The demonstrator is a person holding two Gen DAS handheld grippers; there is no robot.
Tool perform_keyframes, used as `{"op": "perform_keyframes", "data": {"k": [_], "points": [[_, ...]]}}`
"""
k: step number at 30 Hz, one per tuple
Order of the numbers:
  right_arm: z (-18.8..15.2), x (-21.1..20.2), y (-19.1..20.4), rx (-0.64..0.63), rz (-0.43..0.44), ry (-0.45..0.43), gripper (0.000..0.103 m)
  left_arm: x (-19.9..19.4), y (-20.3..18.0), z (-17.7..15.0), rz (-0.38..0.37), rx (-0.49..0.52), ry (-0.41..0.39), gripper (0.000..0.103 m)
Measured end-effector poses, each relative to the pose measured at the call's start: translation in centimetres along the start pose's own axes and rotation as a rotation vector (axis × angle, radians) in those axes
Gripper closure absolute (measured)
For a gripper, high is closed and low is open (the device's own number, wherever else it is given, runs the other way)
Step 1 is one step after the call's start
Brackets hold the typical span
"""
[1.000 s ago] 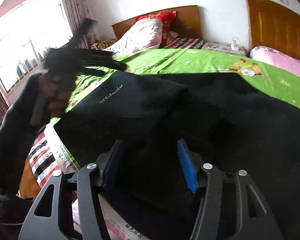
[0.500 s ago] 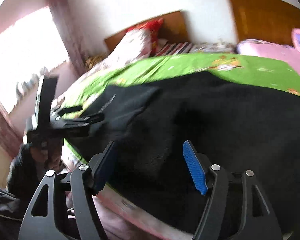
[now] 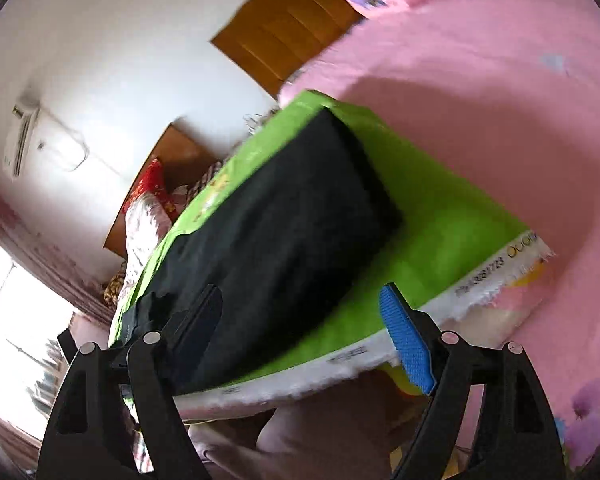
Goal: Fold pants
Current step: 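Press the folded bundle flat with the left tool while the right tool releases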
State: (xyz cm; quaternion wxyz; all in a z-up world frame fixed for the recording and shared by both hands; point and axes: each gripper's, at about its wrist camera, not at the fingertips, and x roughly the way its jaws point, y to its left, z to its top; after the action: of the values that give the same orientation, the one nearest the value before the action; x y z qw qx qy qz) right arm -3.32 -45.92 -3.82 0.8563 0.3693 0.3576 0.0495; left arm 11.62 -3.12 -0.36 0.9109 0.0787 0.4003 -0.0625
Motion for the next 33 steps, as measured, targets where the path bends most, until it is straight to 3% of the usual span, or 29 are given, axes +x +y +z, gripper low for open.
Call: {"op": "perform_keyframes", "data": {"k": [3, 6, 9, 14, 20, 24, 26, 33], "points": [[0.7, 1.5, 0.5, -0.046, -0.021, 0.017, 0.024, 0.2, 0.3, 0.0, -0.023, -0.008, 0.029, 0.001], [1.4, 2.7, 1.6, -0.077, -0.100, 0.038, 0.024, 0.4, 0.2, -0.1, -0.024, -0.007, 0.023, 0.001], [2.1, 3.4, 1.3, -0.042, -0.040, 0.069, 0.008, 0.3, 0.3, -0.3, -0.039, -0.024, 0.013, 0.001], [2.1, 3.6, 1.2, -0.055, 0.049, 0.168, 0.010, 0.4, 0.8, -0.5, -0.074, -0.046, 0.020, 0.001], [2.6, 3.6, 0.7, -0.030, -0.090, -0.016, 0.030, 0.6, 0.7, -0.5, -0.078, -0.048, 0.023, 0.001], [2.0, 4.7, 2.5, -0.163, -0.085, 0.074, 0.029, 0.4, 0.6, -0.6, -0.070, -0.046, 0.021, 0.001], [1.7, 4.4, 2.3, -0.133, -0.018, 0.120, 0.033, 0.4, 0.5, -0.6, -0.068, -0.052, 0.019, 0.001], [1.8, 4.6, 1.3, -0.047, -0.072, -0.026, 0.050, 0.3, 0.4, -0.7, -0.060, -0.056, 0.011, 0.001]]}}
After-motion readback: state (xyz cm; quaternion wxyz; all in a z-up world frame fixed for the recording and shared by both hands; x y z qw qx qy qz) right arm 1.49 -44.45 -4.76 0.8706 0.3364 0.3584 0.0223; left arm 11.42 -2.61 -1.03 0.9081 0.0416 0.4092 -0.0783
